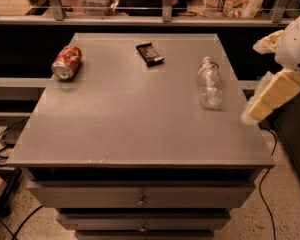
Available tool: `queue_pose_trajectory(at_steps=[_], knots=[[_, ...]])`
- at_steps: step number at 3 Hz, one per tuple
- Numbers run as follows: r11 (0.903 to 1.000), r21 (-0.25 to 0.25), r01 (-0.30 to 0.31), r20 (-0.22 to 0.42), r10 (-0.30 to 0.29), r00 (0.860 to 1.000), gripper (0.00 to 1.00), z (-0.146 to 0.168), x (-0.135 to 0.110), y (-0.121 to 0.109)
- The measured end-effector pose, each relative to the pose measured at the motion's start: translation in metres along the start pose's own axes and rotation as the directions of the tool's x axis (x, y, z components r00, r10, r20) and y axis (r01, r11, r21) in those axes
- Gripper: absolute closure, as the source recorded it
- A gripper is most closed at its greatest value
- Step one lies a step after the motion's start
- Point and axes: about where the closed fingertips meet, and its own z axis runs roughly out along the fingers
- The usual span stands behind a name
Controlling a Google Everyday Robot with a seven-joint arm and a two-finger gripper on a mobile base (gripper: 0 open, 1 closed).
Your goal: Move water bottle near coke can
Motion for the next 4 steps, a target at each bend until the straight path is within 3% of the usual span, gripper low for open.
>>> queue_pose_trajectory(at_steps=[1,2,3,4], knots=[[0.9987,0.005,-0.05,0.101,0.05,0.994,0.0,0.019,-0.008,-0.016],[0.9838,-0.016,-0.179,0.199,0.178,0.964,0.0,0.051,-0.006,-0.048],[0.9838,-0.016,-0.179,0.199,0.178,0.964,0.0,0.051,-0.006,-0.048],[0.9676,-0.033,-0.25,0.235,0.251,0.939,0.0,0.071,-0.007,-0.052]])
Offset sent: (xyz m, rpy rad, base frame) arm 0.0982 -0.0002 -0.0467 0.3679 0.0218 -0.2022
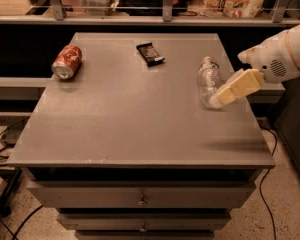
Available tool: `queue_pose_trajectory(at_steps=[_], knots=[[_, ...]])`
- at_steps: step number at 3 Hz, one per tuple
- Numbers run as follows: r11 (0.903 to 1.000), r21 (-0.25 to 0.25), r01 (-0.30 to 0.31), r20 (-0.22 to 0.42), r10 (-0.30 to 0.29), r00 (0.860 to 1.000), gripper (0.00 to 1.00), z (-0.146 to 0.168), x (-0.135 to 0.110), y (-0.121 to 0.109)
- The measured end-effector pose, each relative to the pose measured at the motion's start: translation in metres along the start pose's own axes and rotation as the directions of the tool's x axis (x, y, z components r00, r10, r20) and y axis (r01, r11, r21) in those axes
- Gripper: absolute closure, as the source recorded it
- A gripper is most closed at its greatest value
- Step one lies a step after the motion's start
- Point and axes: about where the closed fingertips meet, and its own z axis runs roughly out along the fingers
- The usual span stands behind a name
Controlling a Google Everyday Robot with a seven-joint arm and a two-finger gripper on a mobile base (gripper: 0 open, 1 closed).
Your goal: Move water bottle near coke can
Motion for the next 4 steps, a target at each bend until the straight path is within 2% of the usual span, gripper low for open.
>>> queue_pose_trajectory(at_steps=[1,2,3,4], knots=[[0.9942,0.012,-0.107,0.061,0.106,0.992,0.0,0.044,0.005,-0.014],[0.9839,0.031,-0.176,0.088,0.173,0.981,0.0,0.078,0.009,-0.028],[0.9744,0.048,-0.22,0.075,0.216,0.974,0.03,0.101,0.015,-0.037],[0.9701,0.064,-0.234,0.061,0.23,0.971,0.34,0.108,0.015,-0.041]])
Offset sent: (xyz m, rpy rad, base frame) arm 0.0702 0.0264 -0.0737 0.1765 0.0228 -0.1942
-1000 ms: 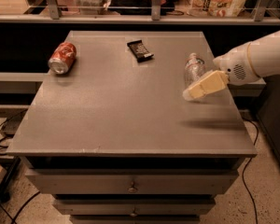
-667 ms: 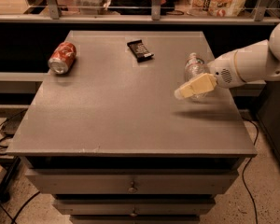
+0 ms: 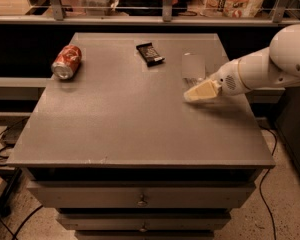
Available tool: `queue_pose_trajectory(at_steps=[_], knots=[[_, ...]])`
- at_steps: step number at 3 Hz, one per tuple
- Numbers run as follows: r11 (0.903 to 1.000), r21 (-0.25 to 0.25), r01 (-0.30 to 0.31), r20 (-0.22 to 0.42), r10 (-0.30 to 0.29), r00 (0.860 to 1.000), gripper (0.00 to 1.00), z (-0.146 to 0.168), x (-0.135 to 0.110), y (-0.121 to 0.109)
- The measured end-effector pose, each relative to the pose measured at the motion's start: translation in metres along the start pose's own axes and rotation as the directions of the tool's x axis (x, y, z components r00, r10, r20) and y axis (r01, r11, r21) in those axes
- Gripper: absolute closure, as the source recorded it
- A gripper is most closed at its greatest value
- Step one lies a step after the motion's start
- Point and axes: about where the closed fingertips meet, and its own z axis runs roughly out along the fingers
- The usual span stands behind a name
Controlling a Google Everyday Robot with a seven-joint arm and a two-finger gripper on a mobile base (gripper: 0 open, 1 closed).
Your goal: Move water bottle near coke can
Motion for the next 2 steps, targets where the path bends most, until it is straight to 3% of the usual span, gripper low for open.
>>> queue_pose_trajectory(at_steps=[1,2], knots=[[0.9991,0.001,0.041,0.016,-0.041,0.999,0.57,-0.003,-0.016,0.005],[0.9911,-0.038,0.127,0.049,-0.125,0.991,0.8,-0.003,-0.047,0.021]])
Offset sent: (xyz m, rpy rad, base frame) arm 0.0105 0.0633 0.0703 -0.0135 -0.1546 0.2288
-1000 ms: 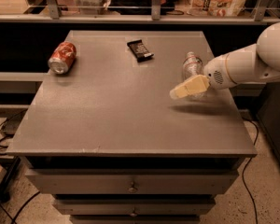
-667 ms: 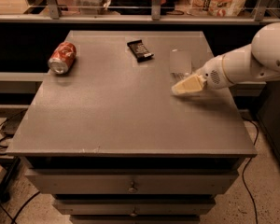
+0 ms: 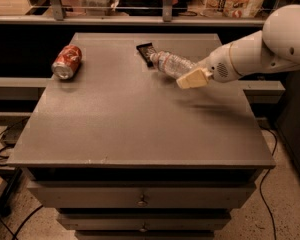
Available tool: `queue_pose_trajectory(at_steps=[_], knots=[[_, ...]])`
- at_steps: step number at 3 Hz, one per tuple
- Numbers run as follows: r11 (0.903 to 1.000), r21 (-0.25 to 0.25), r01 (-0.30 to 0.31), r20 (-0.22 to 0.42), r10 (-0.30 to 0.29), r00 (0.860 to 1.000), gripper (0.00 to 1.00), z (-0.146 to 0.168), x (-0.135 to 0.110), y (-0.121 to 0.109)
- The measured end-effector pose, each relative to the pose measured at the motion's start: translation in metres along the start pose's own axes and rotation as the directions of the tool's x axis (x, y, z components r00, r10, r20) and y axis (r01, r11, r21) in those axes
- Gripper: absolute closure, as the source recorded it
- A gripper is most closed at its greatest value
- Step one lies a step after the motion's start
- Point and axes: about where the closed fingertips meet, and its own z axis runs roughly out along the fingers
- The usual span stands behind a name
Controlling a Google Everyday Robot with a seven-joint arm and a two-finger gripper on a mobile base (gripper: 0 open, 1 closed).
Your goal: Move water bottle near coke can
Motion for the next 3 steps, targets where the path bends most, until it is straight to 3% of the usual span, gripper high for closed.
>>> queue_pose_trajectory(at_steps=[1,2,3], knots=[[0.9929,-0.032,0.114,0.061,-0.112,0.992,1.0,-0.007,-0.046,0.013],[0.9693,-0.063,0.238,0.126,-0.228,0.965,1.0,-0.01,-0.093,0.029],[0.9309,-0.122,0.344,0.199,-0.317,0.927,1.0,-0.008,-0.134,0.052]])
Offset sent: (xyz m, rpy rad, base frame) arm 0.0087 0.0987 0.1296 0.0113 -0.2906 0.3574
